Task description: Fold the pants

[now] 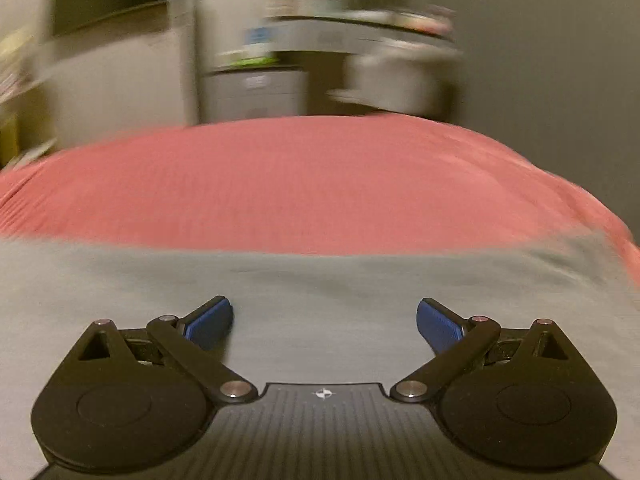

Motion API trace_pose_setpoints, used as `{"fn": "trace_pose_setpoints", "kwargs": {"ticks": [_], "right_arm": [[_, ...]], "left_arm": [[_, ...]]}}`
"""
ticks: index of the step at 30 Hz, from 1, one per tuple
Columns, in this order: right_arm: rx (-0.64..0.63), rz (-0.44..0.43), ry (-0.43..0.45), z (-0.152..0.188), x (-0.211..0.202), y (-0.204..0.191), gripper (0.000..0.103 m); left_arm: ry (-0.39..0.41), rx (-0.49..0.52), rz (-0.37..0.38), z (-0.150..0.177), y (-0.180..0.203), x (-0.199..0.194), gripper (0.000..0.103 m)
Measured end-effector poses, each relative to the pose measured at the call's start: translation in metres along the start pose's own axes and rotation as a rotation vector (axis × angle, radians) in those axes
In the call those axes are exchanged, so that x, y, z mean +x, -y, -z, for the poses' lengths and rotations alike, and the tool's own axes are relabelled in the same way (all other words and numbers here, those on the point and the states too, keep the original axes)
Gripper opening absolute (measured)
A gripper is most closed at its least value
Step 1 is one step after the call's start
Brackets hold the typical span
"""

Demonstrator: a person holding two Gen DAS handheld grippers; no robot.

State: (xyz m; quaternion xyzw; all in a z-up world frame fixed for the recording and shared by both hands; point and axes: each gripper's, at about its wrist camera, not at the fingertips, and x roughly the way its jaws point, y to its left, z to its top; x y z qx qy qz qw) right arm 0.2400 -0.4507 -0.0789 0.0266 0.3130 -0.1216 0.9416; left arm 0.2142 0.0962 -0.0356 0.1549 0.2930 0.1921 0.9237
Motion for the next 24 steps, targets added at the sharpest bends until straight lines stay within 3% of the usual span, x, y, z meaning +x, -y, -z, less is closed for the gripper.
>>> {"fn": "trace_pose_setpoints", "kwargs": {"ticks": [2, 4, 5, 6, 9, 11, 13, 15, 17, 19, 21, 23, 24], "right_arm": [[0.077, 0.134, -0.012, -0.002, 0.002, 0.035, 0.099], [0.101, 0.287, -0.033, -0.001, -0.002, 0.047, 0.099], [0.107, 0.291, -0.039, 0.003, -0.005, 0.047, 0.099], [0.113, 0.237, -0.035, 0.005, -0.014, 0.042, 0.098], [0.026, -0.070, 0.010, 0.018, -0.061, -0.001, 0.098], [-0.127, -0.281, 0.026, 0.028, -0.083, -0.045, 0.098], [-0.315, -0.414, 0.027, 0.041, -0.093, -0.098, 0.098], [-0.447, -0.451, 0.032, 0.058, -0.097, -0.134, 0.098], [-0.556, -0.421, 0.009, 0.073, -0.091, -0.147, 0.098], [-0.505, -0.407, 0.010, 0.068, -0.089, -0.125, 0.099], [-0.434, -0.331, -0.026, 0.067, -0.081, -0.091, 0.099], [-0.266, -0.340, -0.064, 0.073, -0.079, -0.036, 0.099], [-0.191, -0.292, -0.072, 0.078, -0.081, -0.009, 0.099]], "left_arm": [[0.007, 0.048, -0.072, 0.000, 0.009, -0.014, 0.103], [0.011, 0.019, 0.005, 0.001, 0.013, -0.032, 0.103], [0.031, 0.004, 0.067, 0.004, 0.016, -0.044, 0.103], [0.045, -0.004, 0.109, 0.008, 0.024, -0.056, 0.103], [0.060, -0.005, 0.207, 0.010, 0.063, -0.086, 0.103], [0.056, 0.006, 0.264, 0.003, 0.101, -0.100, 0.103], [0.037, 0.001, 0.316, 0.002, 0.135, -0.112, 0.103], [0.034, 0.027, 0.367, 0.003, 0.158, -0.116, 0.103], [0.052, 0.059, 0.314, 0.008, 0.168, -0.119, 0.103], [0.053, 0.042, 0.305, 0.013, 0.155, -0.115, 0.103], [0.034, -0.008, 0.278, 0.019, 0.141, -0.119, 0.103], [-0.001, -0.087, 0.245, 0.025, 0.117, -0.117, 0.103], [-0.021, -0.118, 0.211, 0.026, 0.104, -0.111, 0.103]]}}
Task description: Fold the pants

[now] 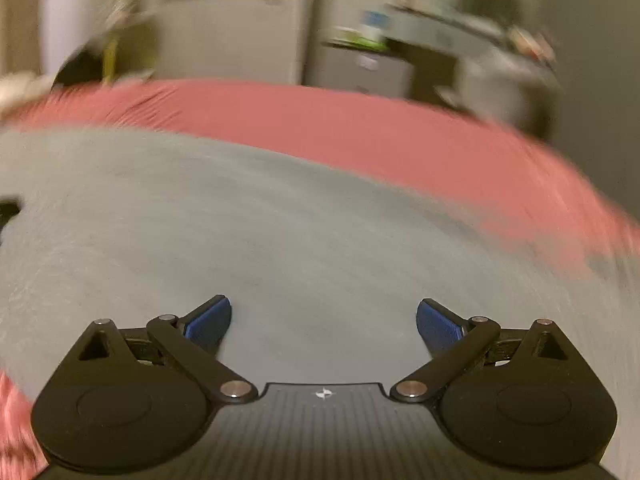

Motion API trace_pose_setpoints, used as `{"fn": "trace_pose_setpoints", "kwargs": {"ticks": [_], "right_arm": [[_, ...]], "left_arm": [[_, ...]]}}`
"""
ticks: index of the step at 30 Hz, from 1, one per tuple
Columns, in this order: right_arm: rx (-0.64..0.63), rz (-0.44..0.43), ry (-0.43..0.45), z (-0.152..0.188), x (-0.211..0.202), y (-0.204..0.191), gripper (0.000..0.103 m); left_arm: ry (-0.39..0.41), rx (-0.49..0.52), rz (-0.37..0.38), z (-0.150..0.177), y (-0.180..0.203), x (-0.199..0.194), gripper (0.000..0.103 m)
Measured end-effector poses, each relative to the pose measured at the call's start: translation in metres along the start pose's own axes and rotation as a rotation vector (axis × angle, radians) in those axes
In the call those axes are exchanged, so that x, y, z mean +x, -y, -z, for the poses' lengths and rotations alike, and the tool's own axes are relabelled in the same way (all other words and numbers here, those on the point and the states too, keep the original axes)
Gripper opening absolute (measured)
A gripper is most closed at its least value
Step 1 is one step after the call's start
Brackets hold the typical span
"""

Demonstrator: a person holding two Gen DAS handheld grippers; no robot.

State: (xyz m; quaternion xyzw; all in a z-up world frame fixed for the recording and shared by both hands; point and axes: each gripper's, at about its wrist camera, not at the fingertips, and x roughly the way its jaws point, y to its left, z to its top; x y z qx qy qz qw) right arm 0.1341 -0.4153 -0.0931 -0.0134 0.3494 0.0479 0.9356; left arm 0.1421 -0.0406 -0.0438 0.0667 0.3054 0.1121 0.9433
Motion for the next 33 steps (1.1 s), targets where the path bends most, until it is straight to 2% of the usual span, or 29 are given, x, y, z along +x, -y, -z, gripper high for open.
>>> {"fn": "trace_pose_setpoints", "kwargs": {"ticks": [3, 5, 7, 9, 10, 11, 12, 14, 17, 19, 21, 24, 26, 28, 30, 31, 33], "right_arm": [[-0.002, 0.221, 0.033, 0.030, -0.033, 0.050, 0.099], [0.116, 0.270, 0.038, 0.042, -0.057, 0.085, 0.099], [0.226, 0.399, 0.048, 0.055, -0.083, 0.114, 0.099], [0.407, 0.545, 0.032, 0.067, -0.107, 0.146, 0.099], [0.529, 0.536, 0.040, 0.074, -0.118, 0.162, 0.098], [0.680, 0.451, 0.075, 0.087, -0.131, 0.182, 0.088], [0.816, 0.353, 0.116, 0.099, -0.140, 0.197, 0.073], [0.978, 0.247, 0.171, 0.117, -0.150, 0.205, 0.058], [1.074, 0.122, 0.192, 0.113, -0.133, 0.208, 0.057], [1.101, 0.125, 0.165, 0.109, -0.127, 0.207, 0.057], [1.109, 0.100, 0.180, 0.106, -0.127, 0.198, 0.057], [1.121, 0.041, 0.161, 0.099, -0.127, 0.188, 0.057], [1.104, 0.021, 0.162, 0.093, -0.125, 0.189, 0.057], [1.091, 0.007, 0.173, 0.089, -0.121, 0.189, 0.048], [1.029, 0.031, 0.176, 0.080, -0.121, 0.183, 0.024], [1.000, 0.034, 0.186, 0.079, -0.129, 0.177, 0.019], [0.964, 0.027, 0.217, 0.076, -0.136, 0.171, 0.019]], "left_arm": [[-0.028, -0.067, -0.142, -0.003, -0.031, 0.008, 0.103], [-0.062, -0.124, -0.248, -0.005, -0.051, 0.011, 0.103], [-0.124, -0.204, -0.376, -0.006, -0.071, 0.010, 0.103], [-0.181, -0.305, -0.439, -0.005, -0.089, 0.001, 0.103], [-0.206, -0.348, -0.438, -0.005, -0.094, -0.003, 0.103], [-0.224, -0.388, -0.416, -0.002, -0.099, -0.010, 0.103], [-0.238, -0.424, -0.370, 0.000, -0.098, -0.018, 0.103], [-0.238, -0.461, -0.228, -0.006, -0.083, -0.030, 0.103], [-0.244, -0.442, 0.010, -0.019, -0.039, -0.045, 0.103], [-0.251, -0.415, 0.111, -0.021, -0.006, -0.053, 0.103], [-0.275, -0.391, 0.208, -0.015, 0.021, -0.054, 0.103], [-0.256, -0.263, 0.195, -0.012, 0.056, -0.061, 0.103], [-0.248, -0.209, 0.219, -0.010, 0.072, -0.064, 0.103], [-0.246, -0.173, 0.190, -0.010, 0.082, -0.068, 0.103], [-0.248, -0.152, 0.187, -0.013, 0.086, -0.069, 0.103], [-0.249, -0.154, 0.192, -0.012, 0.081, -0.068, 0.103], [-0.249, -0.178, 0.206, -0.012, 0.078, -0.071, 0.103]]}}
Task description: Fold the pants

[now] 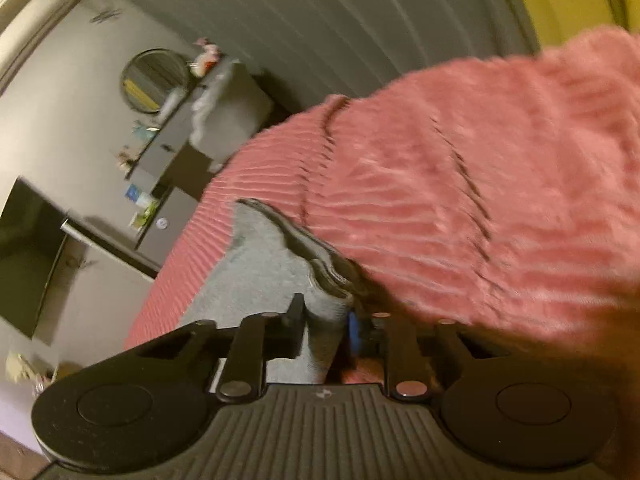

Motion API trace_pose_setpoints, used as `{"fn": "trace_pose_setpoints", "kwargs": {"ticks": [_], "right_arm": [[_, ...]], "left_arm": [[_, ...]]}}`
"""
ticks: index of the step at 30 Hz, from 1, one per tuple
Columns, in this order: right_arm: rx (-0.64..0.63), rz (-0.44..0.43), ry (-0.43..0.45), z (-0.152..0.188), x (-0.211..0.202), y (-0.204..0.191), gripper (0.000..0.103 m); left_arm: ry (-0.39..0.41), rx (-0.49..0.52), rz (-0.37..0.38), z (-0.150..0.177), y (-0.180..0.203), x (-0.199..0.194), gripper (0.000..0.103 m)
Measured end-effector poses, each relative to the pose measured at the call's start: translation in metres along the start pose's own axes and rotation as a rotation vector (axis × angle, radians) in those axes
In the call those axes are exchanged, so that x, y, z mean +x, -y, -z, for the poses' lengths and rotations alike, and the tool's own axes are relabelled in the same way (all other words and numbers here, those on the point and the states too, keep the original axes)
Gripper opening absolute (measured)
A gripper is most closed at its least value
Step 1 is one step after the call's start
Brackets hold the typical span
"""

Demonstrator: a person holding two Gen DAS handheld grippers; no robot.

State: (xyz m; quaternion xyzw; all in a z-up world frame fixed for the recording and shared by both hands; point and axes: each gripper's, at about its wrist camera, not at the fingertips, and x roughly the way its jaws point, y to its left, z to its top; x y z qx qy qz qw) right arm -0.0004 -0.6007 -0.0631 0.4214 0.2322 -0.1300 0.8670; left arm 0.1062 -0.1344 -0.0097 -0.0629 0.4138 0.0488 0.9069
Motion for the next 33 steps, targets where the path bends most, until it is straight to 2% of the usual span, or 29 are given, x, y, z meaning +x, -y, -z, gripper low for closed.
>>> {"fn": "trace_pose_setpoints", "kwargs": {"ticks": [2, 4, 5, 6, 9, 10, 12, 15, 17, 19, 21, 23, 27, 30, 31, 32, 33], "right_arm": [[0.010, -0.046, 0.024, 0.002, -0.003, 0.002, 0.021], [0.028, -0.009, 0.000, 0.003, 0.004, 0.004, 0.036], [0.029, 0.008, -0.013, 0.004, 0.009, 0.005, 0.037], [0.027, 0.020, -0.019, 0.004, 0.013, 0.005, 0.036], [-0.011, 0.062, -0.005, 0.003, 0.011, -0.005, 0.018], [-0.037, 0.078, 0.004, 0.002, 0.009, -0.014, 0.018], [-0.133, 0.115, 0.029, 0.001, 0.003, -0.038, 0.014], [-0.383, 0.137, 0.103, 0.011, -0.008, -0.099, 0.014], [-0.529, 0.085, 0.133, 0.026, -0.013, -0.148, 0.013], [-0.658, 0.009, 0.115, 0.049, -0.012, -0.197, 0.013], [-0.784, -0.072, 0.069, 0.082, -0.005, -0.239, 0.014], [-0.912, -0.150, -0.024, 0.124, 0.008, -0.275, 0.014], [-1.095, -0.256, -0.272, 0.205, 0.033, -0.314, 0.014], [-1.136, -0.264, -0.452, 0.246, 0.046, -0.319, 0.016], [-1.156, -0.230, -0.497, 0.254, 0.050, -0.318, 0.023], [-1.152, -0.199, -0.554, 0.257, 0.055, -0.317, 0.026], [-1.103, -0.200, -0.588, 0.253, 0.057, -0.314, 0.037]], "left_arm": [[0.002, -0.031, 0.018, -0.001, -0.005, -0.003, 0.103], [0.004, -0.051, 0.027, 0.000, -0.008, -0.004, 0.103], [0.004, -0.053, 0.029, -0.002, -0.008, -0.003, 0.103], [0.003, -0.051, 0.030, -0.004, -0.008, -0.001, 0.103], [-0.002, -0.053, 0.045, -0.006, -0.008, -0.005, 0.103], [-0.005, -0.057, 0.048, -0.007, -0.009, -0.006, 0.103], [-0.008, -0.074, 0.050, -0.011, -0.011, -0.010, 0.103], [0.014, -0.113, 0.090, -0.018, -0.017, -0.018, 0.103], [0.031, -0.134, 0.119, -0.021, -0.021, -0.021, 0.103], [0.045, -0.147, 0.123, -0.021, -0.025, -0.021, 0.103], [0.052, -0.154, 0.113, -0.017, -0.031, -0.019, 0.103], [0.054, -0.153, 0.109, -0.013, -0.037, -0.016, 0.103], [0.062, -0.177, 0.113, -0.012, -0.051, -0.009, 0.103], [0.070, -0.184, 0.124, -0.013, -0.057, -0.004, 0.103], [0.070, -0.186, 0.138, -0.013, -0.058, -0.002, 0.103], [0.066, -0.190, 0.152, -0.013, -0.059, -0.001, 0.103], [0.065, -0.196, 0.171, -0.014, -0.059, 0.002, 0.103]]}}
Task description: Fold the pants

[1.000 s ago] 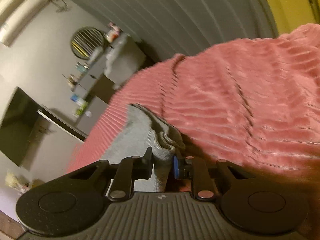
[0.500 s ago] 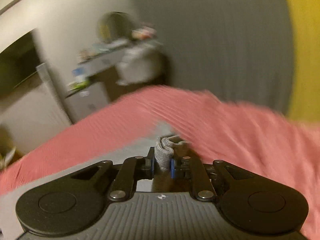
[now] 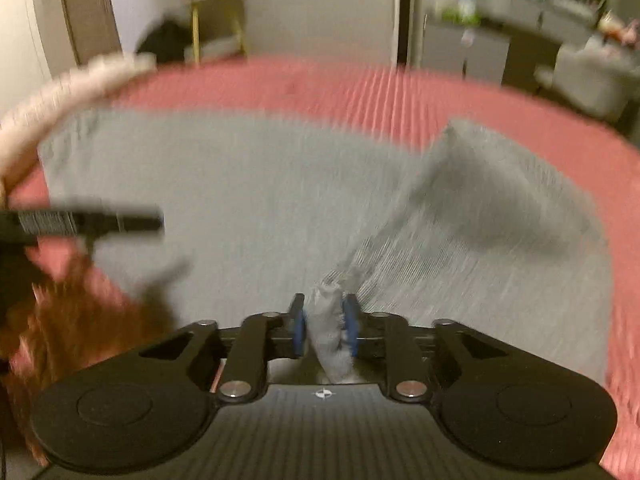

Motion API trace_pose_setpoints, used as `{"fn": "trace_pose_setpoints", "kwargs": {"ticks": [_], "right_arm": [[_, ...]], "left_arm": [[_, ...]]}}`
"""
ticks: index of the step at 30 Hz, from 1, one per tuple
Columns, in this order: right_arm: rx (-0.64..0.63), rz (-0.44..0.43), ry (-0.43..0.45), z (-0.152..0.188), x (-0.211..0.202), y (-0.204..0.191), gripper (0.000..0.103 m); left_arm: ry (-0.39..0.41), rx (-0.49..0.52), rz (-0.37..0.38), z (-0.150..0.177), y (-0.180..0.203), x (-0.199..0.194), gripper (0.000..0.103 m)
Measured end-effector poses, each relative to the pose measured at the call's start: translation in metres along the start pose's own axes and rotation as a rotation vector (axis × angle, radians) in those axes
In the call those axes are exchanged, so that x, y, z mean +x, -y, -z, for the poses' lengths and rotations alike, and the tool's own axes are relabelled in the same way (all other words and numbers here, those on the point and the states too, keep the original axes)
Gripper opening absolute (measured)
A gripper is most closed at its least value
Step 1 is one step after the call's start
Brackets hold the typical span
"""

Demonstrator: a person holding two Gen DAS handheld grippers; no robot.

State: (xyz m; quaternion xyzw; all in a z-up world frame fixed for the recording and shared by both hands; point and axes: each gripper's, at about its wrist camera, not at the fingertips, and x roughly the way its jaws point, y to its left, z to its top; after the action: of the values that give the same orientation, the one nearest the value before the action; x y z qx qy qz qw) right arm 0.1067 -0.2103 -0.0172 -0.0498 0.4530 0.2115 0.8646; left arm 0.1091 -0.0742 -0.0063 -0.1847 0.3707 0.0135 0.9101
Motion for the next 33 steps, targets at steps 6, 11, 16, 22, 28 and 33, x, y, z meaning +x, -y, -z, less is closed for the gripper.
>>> {"fn": "trace_pose_setpoints", "kwargs": {"ticks": [6, 11, 16, 22, 28, 33], "right_arm": [[0.534, -0.110, 0.237, 0.035, -0.045, 0.075, 0.091], [0.902, -0.004, 0.259, 0.081, -0.053, 0.126, 0.025], [0.919, -0.063, 0.297, 0.084, -0.053, 0.126, 0.032], [0.958, -0.107, 0.390, 0.093, -0.061, 0.131, 0.057], [1.033, -0.164, 0.452, 0.109, -0.061, 0.148, 0.068], [1.104, -0.207, 0.379, 0.115, -0.061, 0.147, 0.072]], "left_arm": [[-0.006, 0.013, 0.114, -0.002, 0.010, 0.006, 0.103], [-0.090, -0.034, 0.229, -0.009, 0.024, 0.016, 0.103], [-0.186, -0.057, 0.339, -0.029, 0.057, 0.045, 0.087], [-0.413, -0.002, 0.403, -0.036, 0.109, 0.112, 0.081], [-0.437, -0.015, 0.355, -0.042, 0.132, 0.134, 0.039], [-0.388, -0.069, 0.369, -0.043, 0.121, 0.120, 0.018]]}}
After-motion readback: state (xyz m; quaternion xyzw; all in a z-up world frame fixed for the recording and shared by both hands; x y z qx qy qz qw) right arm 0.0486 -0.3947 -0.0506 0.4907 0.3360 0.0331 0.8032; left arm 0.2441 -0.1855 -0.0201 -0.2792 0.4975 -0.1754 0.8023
